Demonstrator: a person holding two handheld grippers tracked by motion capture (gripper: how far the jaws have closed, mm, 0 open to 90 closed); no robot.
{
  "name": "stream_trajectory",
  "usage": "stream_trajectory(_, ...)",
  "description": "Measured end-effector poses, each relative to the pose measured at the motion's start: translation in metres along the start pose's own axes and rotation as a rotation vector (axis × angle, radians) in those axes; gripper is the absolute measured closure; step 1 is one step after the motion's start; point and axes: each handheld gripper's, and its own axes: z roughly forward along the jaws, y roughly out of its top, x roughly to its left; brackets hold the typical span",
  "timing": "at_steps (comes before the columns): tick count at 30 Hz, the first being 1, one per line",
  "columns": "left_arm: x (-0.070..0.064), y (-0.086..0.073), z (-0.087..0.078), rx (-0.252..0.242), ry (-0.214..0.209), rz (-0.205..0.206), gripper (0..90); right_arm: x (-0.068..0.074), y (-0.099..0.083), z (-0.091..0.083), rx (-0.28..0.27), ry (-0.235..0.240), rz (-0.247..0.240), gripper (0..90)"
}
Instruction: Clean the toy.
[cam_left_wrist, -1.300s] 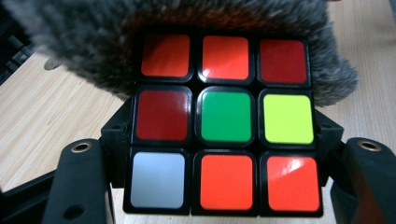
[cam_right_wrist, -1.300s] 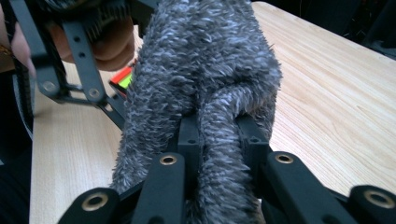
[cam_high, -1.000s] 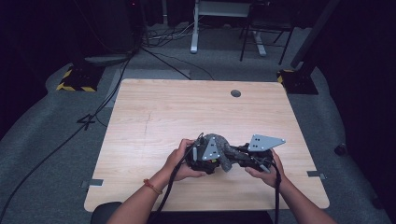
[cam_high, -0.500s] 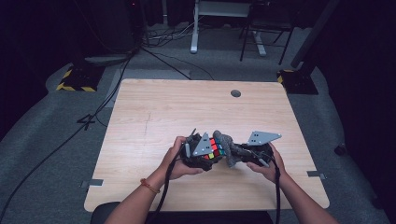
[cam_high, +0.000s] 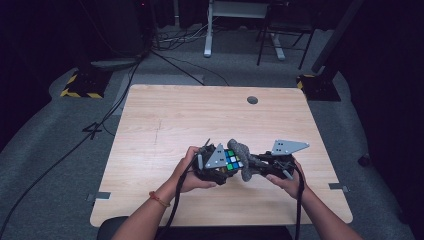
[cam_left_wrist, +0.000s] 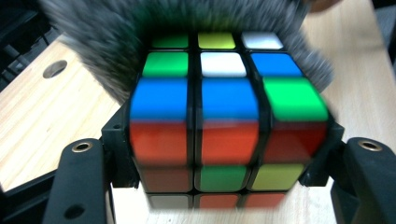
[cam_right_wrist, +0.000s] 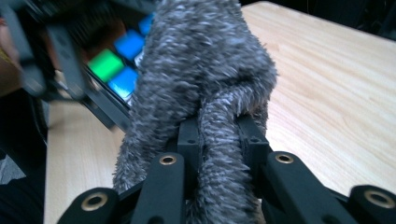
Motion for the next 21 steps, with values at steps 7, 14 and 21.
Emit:
stream_trajectory(7, -0.003, 0.000, 0.008, 0.054, 0.011, 0.014, 32.6, 0.010, 0.004, -0.001, -0.005, -0.018, -0.036, 75.7)
stream_trajectory(14, -0.001, 0.002, 0.006, 0.038, 0.030, 0.007, 33.0, 0.011, 0.005, -0.001, -0.005, -0.043, -0.047, 75.5)
stream_trajectory(21, 0.003, 0.002, -0.002, 0.007, 0.034, -0.012, 33.1, 0.004, -0.005, 0.014, 0.099, -0.088, -0.037, 75.5)
